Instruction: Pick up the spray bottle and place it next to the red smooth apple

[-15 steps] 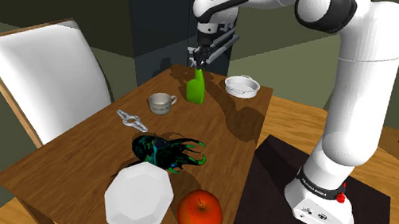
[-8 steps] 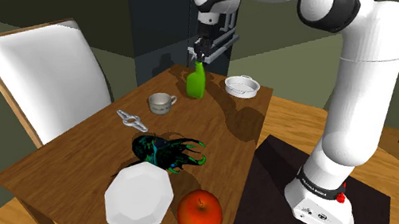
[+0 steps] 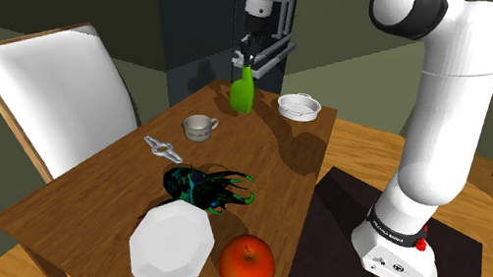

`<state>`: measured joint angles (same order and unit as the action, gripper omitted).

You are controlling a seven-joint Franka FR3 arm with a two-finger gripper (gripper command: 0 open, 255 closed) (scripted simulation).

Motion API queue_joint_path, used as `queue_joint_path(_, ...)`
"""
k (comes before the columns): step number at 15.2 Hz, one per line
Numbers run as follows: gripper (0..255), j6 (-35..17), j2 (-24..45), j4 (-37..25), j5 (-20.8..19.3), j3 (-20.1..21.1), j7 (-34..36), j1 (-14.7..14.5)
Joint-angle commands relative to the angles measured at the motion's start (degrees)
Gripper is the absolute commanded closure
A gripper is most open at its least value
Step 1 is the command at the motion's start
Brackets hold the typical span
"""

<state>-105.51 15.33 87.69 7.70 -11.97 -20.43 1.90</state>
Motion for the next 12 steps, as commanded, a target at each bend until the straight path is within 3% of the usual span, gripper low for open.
queue_joint_path(1, 255, 1.51, -0.03, -1.47, -0.03, -0.07, 0.0, 0.14)
queue_joint_path(12, 255, 10.5, 1.14, -11.63, 0.07, -0.21, 0.59, 0.67)
